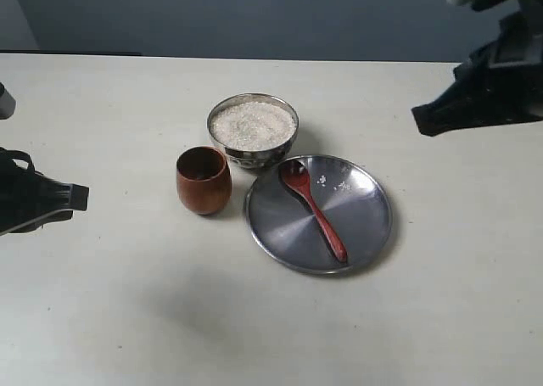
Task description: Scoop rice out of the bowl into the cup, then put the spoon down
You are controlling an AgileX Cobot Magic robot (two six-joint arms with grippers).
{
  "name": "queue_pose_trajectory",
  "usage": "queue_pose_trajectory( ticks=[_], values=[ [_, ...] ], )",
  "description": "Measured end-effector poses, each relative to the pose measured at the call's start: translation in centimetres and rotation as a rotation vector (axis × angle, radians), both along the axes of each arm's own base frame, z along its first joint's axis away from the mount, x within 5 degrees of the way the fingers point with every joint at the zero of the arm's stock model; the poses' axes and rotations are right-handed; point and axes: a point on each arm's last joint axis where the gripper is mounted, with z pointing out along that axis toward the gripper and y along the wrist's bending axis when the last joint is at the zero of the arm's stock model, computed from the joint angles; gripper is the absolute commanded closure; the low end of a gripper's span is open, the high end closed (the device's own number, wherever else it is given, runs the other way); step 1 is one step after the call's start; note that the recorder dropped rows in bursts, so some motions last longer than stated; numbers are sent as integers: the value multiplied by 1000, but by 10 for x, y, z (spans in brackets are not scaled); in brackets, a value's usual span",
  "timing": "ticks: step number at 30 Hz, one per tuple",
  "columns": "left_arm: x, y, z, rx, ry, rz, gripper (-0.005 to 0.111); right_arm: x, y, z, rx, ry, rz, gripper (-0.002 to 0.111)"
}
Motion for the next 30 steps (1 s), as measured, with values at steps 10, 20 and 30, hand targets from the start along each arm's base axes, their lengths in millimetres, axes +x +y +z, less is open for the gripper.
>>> queue_pose_trajectory(
  ticks=[10,20,30],
  values=[
    [0,0,0,0,0,0,106,-52,-37,-22,81,-78,24,108],
    [0,0,0,0,0,0,106,-74,-56,-32,124,-32,-47,108],
    [0,0,0,0,0,0,106,-74,-57,-32,120,-25,-55,108]
  ],
)
